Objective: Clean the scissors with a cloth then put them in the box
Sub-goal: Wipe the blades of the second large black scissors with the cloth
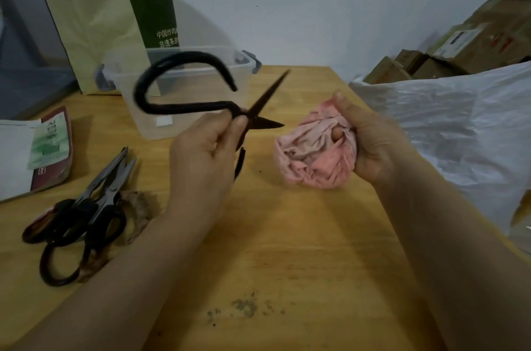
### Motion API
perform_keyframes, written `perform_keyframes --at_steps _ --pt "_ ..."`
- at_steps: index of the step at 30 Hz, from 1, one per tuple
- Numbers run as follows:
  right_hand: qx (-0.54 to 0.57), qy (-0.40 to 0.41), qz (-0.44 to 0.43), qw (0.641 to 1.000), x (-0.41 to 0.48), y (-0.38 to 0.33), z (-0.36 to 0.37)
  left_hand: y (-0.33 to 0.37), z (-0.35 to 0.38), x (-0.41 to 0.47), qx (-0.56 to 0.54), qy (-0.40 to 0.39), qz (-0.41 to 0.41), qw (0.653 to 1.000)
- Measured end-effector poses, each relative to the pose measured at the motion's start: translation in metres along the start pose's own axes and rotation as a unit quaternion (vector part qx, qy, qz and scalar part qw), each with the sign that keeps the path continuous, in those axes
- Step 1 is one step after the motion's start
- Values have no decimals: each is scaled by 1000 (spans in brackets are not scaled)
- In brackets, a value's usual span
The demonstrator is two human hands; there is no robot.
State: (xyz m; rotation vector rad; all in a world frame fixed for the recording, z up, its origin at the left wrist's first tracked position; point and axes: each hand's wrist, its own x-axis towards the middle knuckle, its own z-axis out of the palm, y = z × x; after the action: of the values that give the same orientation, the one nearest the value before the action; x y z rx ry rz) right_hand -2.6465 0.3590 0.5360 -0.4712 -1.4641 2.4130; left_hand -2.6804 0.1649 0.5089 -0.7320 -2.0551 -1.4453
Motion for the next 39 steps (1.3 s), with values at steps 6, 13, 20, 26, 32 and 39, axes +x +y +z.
perform_keyframes --at_steps 6,13,20,26,32,39 --pt "-44 46 -166 984 -11 -6 8 16 5 1 -287 9 -326 901" --pt "-321 -101 -356 872 -29 23 30 16 10 -3 -332 -14 -358 872" --pt "-429 -107 -395 805 -10 52 28 15 14 -6 -321 -6 -374 870" --pt "-459 -87 -462 754 -9 59 34 17 14 -8 -326 1 -372 869" --pt "-491 -15 -414 767 -7 55 36 23 19 -11 -317 0 -367 875" --pt "-459 -50 -481 745 -8 51 28 21 18 -11 -308 -8 -375 874"
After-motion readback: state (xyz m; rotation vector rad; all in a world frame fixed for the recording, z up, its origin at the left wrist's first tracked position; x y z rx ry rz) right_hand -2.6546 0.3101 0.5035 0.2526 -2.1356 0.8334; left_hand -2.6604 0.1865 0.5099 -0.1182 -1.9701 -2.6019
